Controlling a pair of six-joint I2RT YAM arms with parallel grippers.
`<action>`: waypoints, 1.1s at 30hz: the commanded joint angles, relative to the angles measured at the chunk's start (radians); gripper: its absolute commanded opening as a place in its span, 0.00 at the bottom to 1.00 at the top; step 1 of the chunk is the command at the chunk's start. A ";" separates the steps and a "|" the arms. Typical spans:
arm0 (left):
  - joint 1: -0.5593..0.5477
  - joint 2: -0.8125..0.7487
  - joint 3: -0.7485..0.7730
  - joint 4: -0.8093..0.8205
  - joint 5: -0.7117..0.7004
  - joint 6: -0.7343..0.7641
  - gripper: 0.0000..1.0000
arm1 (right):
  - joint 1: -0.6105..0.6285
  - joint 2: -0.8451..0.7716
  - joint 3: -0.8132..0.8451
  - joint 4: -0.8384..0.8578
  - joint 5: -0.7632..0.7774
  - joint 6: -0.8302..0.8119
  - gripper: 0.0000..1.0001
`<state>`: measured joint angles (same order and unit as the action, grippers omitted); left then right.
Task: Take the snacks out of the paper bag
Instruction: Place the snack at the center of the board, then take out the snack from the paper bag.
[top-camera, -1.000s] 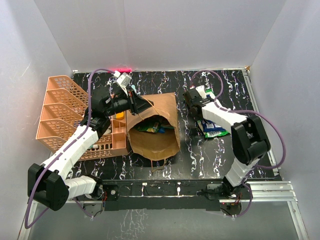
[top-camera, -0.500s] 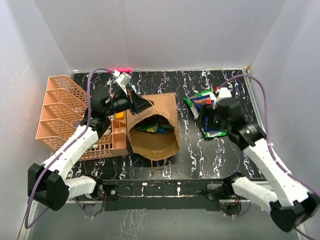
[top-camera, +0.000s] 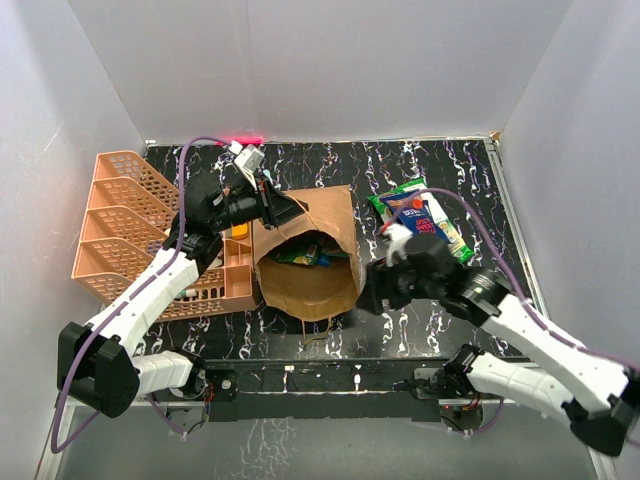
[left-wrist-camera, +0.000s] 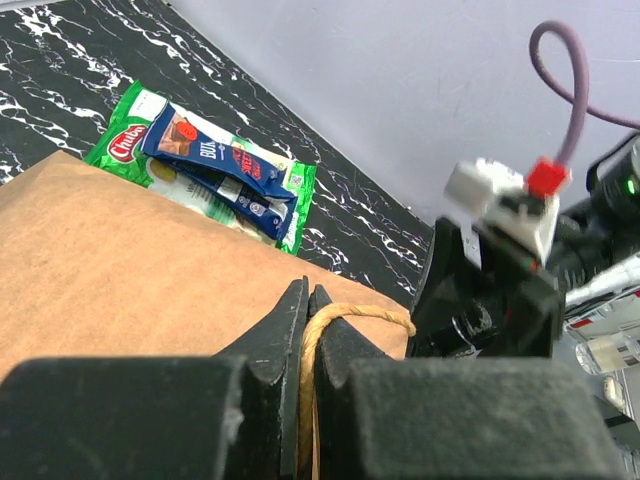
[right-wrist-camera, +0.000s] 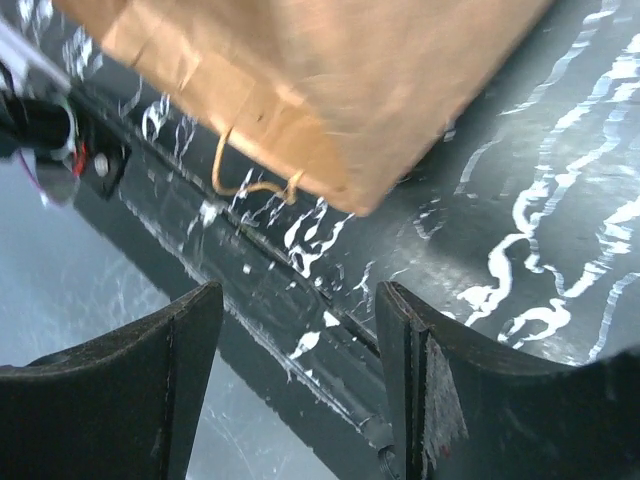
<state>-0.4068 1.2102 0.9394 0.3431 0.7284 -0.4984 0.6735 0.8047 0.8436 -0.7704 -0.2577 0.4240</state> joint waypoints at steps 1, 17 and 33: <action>0.009 -0.010 0.033 0.008 -0.011 0.028 0.00 | 0.297 0.116 0.103 0.126 0.162 -0.010 0.66; 0.009 -0.035 0.033 0.049 0.050 0.017 0.00 | 0.676 0.471 0.170 0.533 0.600 -0.963 0.68; 0.008 -0.085 0.007 0.207 0.174 -0.065 0.00 | 0.401 0.681 0.065 0.901 0.676 -1.450 0.36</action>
<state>-0.4068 1.1652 0.9401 0.4633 0.8593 -0.5434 1.1084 1.4334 0.8673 0.0246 0.3664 -0.9161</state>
